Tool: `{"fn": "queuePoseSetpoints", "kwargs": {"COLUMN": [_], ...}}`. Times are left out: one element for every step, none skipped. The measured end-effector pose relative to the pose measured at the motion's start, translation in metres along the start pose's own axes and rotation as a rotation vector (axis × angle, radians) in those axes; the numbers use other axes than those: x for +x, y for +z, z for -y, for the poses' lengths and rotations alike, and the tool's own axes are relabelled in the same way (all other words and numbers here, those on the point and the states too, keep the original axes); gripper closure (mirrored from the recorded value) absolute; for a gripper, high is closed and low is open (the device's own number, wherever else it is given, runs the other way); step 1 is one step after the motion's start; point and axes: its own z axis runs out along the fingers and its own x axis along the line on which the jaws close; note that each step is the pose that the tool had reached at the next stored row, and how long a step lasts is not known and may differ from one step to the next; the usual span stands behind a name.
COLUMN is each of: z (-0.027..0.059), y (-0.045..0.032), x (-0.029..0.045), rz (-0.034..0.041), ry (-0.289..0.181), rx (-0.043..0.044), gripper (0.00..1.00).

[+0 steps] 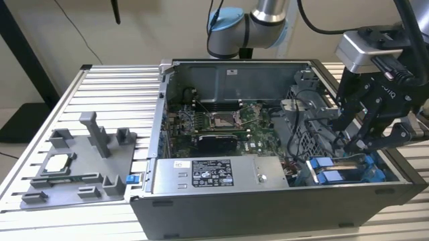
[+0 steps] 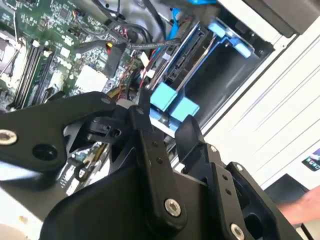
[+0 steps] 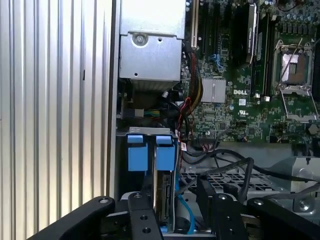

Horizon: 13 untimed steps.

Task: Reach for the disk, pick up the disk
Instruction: 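Pick up the disk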

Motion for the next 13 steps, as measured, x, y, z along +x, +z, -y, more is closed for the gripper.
{"fn": "queuePoseSetpoints", "kwargs": {"z": [0.0, -0.0001, -0.0001, -0.0002, -0.0003, -0.0004, -0.0004, -0.0003, -0.0003, -0.0002, -0.0004, -0.0008, -0.0011], "y": [-0.0003, -0.0019, -0.0051, -0.0094, -0.0139, -0.0182, -0.0199, -0.0198, -0.0198, -0.0194, -0.0191, -0.0185, -0.0176], "x": [-0.0001, -0.0002, -0.0006, -0.001, -0.0015, -0.0019, -0.0022, -0.0024, -0.0032, -0.0065, -0.0101, -0.0131, -0.0148], "rz": [-0.0001, -0.0005, -0.0007, -0.0004, -0.0001, -0.0004, -0.0003, 0.0, -0.0001, 0.0, -0.0005, -0.0001, 0.0016], "ry": [0.0, 0.0, -0.001, -0.001, -0.001, -0.001, -0.001, -0.001, -0.001, -0.001, -0.001, -0.001, -0.003], "rx": [0.0003, 0.0003, 0.0004, 0.0004, 0.0004, 0.0004, 0.0004, 0.0003, 0.0003, 0.0004, 0.0003, 0.0004, 0.0013], "gripper": [0.0, 0.0, 0.0, 0.0, 0.0, 0.0, 0.0, 0.0, 0.0, 0.0, 0.0, 0.0, 0.0]}}
